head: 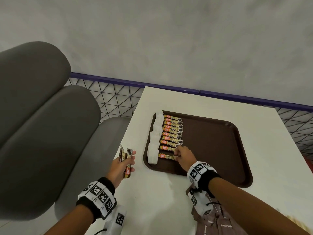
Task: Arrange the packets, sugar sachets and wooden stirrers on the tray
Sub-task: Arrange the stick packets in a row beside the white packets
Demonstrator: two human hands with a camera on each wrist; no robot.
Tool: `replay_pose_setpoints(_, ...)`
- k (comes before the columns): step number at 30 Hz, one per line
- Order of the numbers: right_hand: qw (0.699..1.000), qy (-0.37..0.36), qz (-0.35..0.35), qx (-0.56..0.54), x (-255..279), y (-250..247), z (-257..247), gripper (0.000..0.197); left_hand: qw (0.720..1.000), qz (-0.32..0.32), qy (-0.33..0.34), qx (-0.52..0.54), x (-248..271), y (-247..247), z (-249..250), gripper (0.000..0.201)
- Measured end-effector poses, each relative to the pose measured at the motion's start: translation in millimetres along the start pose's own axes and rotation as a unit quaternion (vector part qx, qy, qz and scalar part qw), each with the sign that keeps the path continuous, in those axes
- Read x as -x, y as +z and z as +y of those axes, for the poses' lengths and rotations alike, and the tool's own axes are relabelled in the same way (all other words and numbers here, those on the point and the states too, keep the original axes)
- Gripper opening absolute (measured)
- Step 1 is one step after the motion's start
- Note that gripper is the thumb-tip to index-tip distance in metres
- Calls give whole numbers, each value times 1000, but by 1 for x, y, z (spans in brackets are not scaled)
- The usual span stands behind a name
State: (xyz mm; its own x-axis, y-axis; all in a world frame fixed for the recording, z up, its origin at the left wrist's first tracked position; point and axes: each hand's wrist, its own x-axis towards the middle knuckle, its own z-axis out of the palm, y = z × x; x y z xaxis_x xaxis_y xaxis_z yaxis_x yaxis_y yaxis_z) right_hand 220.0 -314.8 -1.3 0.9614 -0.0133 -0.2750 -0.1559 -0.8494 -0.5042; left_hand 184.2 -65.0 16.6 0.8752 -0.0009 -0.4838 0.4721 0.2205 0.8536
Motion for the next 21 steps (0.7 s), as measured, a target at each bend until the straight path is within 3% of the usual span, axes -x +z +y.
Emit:
replay_pose_setpoints(3,1000,11,17,-7,-4,2,-3,9,1000,-3,-3,-23,0,0,0,25)
replay_pose_setpoints(17,997,19,73,-21,-7,7,2,11,999,-31,-11,-9,-4,7,1,28)
replay_pose_setpoints(21,993,-22,109,-42,-3,6,-1,9,999,-38,-1,-11,-6,11,0,26)
